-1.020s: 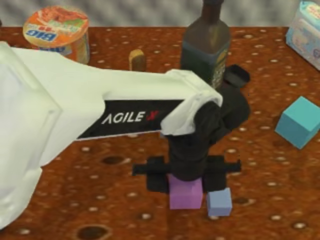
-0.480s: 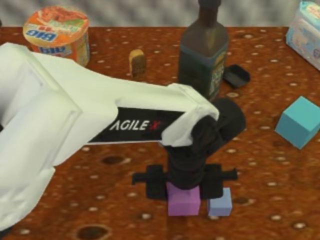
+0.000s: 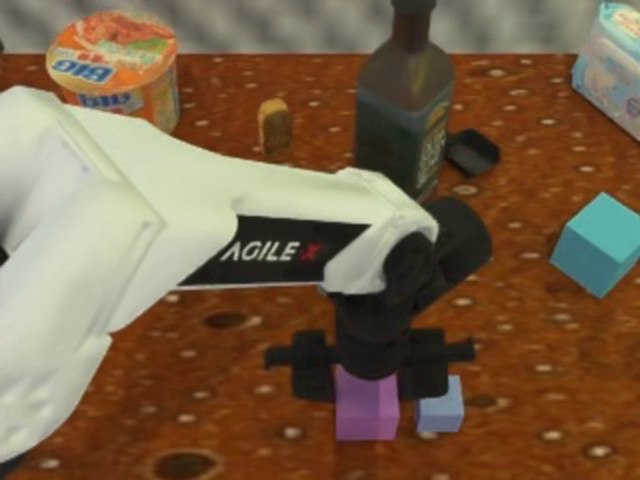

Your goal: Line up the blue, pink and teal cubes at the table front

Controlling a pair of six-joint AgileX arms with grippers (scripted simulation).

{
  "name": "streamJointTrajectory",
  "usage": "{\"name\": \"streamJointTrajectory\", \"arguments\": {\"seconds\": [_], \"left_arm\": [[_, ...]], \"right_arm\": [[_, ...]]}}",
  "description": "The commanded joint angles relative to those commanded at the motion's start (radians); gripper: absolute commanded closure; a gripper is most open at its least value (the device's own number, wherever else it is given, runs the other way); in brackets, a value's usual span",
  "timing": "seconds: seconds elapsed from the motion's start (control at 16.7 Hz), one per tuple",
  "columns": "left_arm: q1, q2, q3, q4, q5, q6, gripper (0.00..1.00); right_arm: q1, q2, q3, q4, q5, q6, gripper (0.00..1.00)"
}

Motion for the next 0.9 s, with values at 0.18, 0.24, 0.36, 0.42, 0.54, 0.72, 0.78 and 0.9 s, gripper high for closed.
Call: {"name": "streamJointTrajectory", "arguments": {"seconds": [0.18,0.24,0.36,0.42,0.54,0.72,0.78,0.9], "left_arm": [[0.000,0.000,0.000,0.000,0.000,0.000,0.02],[0.000,0.000,0.000,0.000,0.000,0.000,0.00],[0.000,0.000,0.000,0.000,0.000,0.000,0.00],[0.000,0.000,0.000,0.000,0.000,0.000,0.00],[0.000,0.000,0.000,0.000,0.000,0.000,0.00],[0.002,-0.001,0.000,0.000,0.000,0.000,0.00],[0.002,-0.002,0.003,-0.004,0.000,0.000,0.00],[0.001,-0.016,0.029,-0.042,0.003,0.000,0.00]], "right_arm": [[0.000,0.000,0.000,0.000,0.000,0.000,0.00],[0.000,0.000,0.000,0.000,0.000,0.000,0.00],[0.000,0.000,0.000,0.000,0.000,0.000,0.00],[0.000,0.000,0.000,0.000,0.000,0.000,0.00],[0.000,0.000,0.000,0.000,0.000,0.000,0.00],[0.000,0.000,0.000,0.000,0.000,0.000,0.00],[0.000,0.000,0.000,0.000,0.000,0.000,0.00],[0.000,0.000,0.000,0.000,0.000,0.000,0.00]]}}
